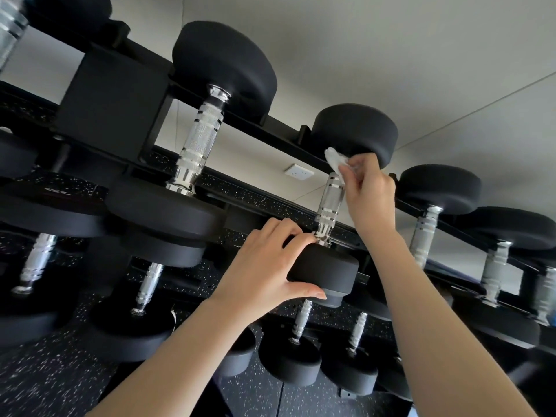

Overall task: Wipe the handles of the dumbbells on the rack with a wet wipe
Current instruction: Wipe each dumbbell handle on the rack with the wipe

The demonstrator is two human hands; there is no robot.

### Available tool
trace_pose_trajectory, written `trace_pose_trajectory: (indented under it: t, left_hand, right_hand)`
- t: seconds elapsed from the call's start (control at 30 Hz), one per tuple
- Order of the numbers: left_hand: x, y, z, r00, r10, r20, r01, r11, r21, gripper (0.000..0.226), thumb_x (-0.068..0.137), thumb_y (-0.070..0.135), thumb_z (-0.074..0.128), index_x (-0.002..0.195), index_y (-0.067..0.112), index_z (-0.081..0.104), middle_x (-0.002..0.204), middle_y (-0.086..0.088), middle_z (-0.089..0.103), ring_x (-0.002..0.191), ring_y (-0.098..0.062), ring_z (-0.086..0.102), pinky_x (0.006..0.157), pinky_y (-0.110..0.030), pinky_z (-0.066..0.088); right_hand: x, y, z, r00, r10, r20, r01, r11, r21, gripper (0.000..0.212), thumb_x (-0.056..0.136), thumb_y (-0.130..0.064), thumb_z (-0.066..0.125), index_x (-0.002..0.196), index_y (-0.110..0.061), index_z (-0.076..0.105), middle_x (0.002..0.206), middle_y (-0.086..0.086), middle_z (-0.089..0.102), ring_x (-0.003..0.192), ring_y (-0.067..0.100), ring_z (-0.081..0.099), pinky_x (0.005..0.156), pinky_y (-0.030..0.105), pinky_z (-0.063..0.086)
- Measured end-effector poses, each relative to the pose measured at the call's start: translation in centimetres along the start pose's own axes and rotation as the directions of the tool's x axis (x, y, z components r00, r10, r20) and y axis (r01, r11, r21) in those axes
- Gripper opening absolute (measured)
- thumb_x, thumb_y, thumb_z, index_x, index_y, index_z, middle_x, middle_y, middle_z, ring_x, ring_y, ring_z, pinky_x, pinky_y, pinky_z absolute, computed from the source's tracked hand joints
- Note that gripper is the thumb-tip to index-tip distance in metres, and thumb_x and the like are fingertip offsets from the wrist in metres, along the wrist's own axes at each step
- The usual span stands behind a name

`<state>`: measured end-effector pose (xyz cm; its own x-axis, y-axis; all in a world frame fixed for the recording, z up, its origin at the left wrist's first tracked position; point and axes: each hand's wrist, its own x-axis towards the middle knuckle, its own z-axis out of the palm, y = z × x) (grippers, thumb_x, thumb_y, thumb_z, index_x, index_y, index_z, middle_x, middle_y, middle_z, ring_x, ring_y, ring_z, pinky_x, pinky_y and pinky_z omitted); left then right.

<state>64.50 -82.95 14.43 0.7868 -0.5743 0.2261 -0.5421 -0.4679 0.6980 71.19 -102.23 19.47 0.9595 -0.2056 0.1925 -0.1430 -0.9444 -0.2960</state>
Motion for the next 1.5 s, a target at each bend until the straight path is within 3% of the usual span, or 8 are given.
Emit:
trace_pose_trajectory:
  t: [0.2, 0.4, 0.53, 0.7, 0.93, 1.03, 1.33, 1.5]
  left_hand:
    - [0.0, 0.2, -0.2, 1.0, -0.007, 0.013, 0.007, 1.0, -0.003, 0.07, 0.069, 0.071, 0.052, 0.117, 0.02, 0.051, 0.109, 0.002, 0.049, 0.099, -0.018, 0.047, 0.076, -0.038, 0.049]
    - [0.2, 0.8, -0.8, 0.999, 0.017, 0.037, -0.02, 0.997, 0.074, 0.072, 0.07, 0.072, 0.048, 0.115, 0.016, 0.055, 0.107, 0.0, 0.052, 0.098, -0.019, 0.05, 0.076, -0.035, 0.047]
    - [0.7, 1.4, -1.2, 0.996, 0.048, 0.071, -0.059, 0.984, 0.168, 0.078, 0.071, 0.075, 0.043, 0.115, 0.012, 0.058, 0.108, -0.001, 0.055, 0.099, -0.02, 0.052, 0.079, -0.036, 0.044]
    - [2.1, 4.5, -0.3, 0.984, 0.126, 0.129, -0.155, 0.957, 0.247, 0.072, 0.078, 0.073, 0.039, 0.115, 0.014, 0.058, 0.111, -0.001, 0.055, 0.104, -0.022, 0.052, 0.088, -0.039, 0.042]
    - [5.1, 11.4, 4.6, 0.956, 0.221, 0.193, -0.271, 0.916, 0.295, 0.066, 0.085, 0.063, 0.031, 0.116, 0.013, 0.059, 0.108, -0.002, 0.057, 0.1, -0.022, 0.054, 0.083, -0.036, 0.045]
    - [6.0, 13.8, 7.4, 0.958, 0.19, 0.215, -0.249, 0.923, 0.294, 0.067, 0.084, 0.063, 0.028, 0.118, 0.013, 0.058, 0.109, -0.002, 0.058, 0.1, -0.022, 0.055, 0.082, -0.036, 0.047]
    - [6.7, 16.7, 13.2, 0.968, 0.098, 0.231, -0.171, 0.931, 0.322, 0.064, 0.083, 0.06, 0.034, 0.121, 0.014, 0.057, 0.112, -0.001, 0.058, 0.101, -0.021, 0.057, 0.082, -0.035, 0.049]
    - [6.1, 16.8, 13.7, 0.983, 0.042, 0.179, -0.09, 0.959, 0.271, 0.06, 0.083, 0.06, 0.042, 0.124, 0.018, 0.053, 0.115, 0.003, 0.056, 0.105, -0.017, 0.053, 0.082, -0.032, 0.048]
  right_hand:
    - [-1.0, -0.1, -0.1, 0.981, 0.187, 0.052, -0.194, 0.963, 0.189, 0.019, 0.095, -0.017, 0.051, 0.106, -0.002, 0.051, 0.072, -0.003, 0.055, 0.058, 0.0, 0.048, 0.052, 0.005, 0.037]
    - [-4.2, 0.3, -1.6, 0.959, 0.16, 0.235, -0.213, 0.952, 0.221, 0.009, 0.095, -0.016, 0.05, 0.098, -0.008, 0.049, 0.073, 0.006, 0.062, 0.062, 0.019, 0.056, 0.05, 0.02, 0.039]
    - [-6.0, 0.9, -3.5, 0.961, 0.233, 0.153, -0.271, 0.907, 0.323, 0.008, 0.095, -0.017, 0.05, 0.09, -0.013, 0.045, 0.064, -0.004, 0.054, 0.055, 0.013, 0.049, 0.049, 0.014, 0.037]
    - [-8.6, 4.1, -6.5, 0.95, 0.308, 0.049, -0.306, 0.89, 0.338, 0.007, 0.095, -0.02, 0.051, 0.093, -0.016, 0.046, 0.075, 0.002, 0.062, 0.069, 0.028, 0.059, 0.063, 0.039, 0.048]
    - [-10.9, 12.3, -11.2, 0.908, 0.402, -0.119, -0.346, 0.879, 0.327, 0.007, 0.095, -0.02, 0.051, 0.096, -0.014, 0.047, 0.069, 0.0, 0.057, 0.058, 0.015, 0.051, 0.05, 0.021, 0.038]
    - [-11.3, 15.7, -11.8, 0.917, 0.387, -0.099, -0.344, 0.891, 0.298, 0.006, 0.096, -0.019, 0.05, 0.095, -0.015, 0.046, 0.072, 0.007, 0.06, 0.059, 0.019, 0.052, 0.053, 0.025, 0.04]
    - [-8.2, 21.3, -9.7, 0.98, 0.199, 0.024, -0.197, 0.938, 0.286, 0.012, 0.097, -0.023, 0.047, 0.099, -0.012, 0.046, 0.064, -0.004, 0.053, 0.053, 0.012, 0.05, 0.049, 0.021, 0.038]
    - [-5.2, 21.1, -7.9, 0.995, 0.102, -0.015, -0.093, 0.948, 0.304, 0.016, 0.097, -0.024, 0.046, 0.104, -0.01, 0.046, 0.077, 0.003, 0.061, 0.063, 0.019, 0.058, 0.058, 0.04, 0.052]
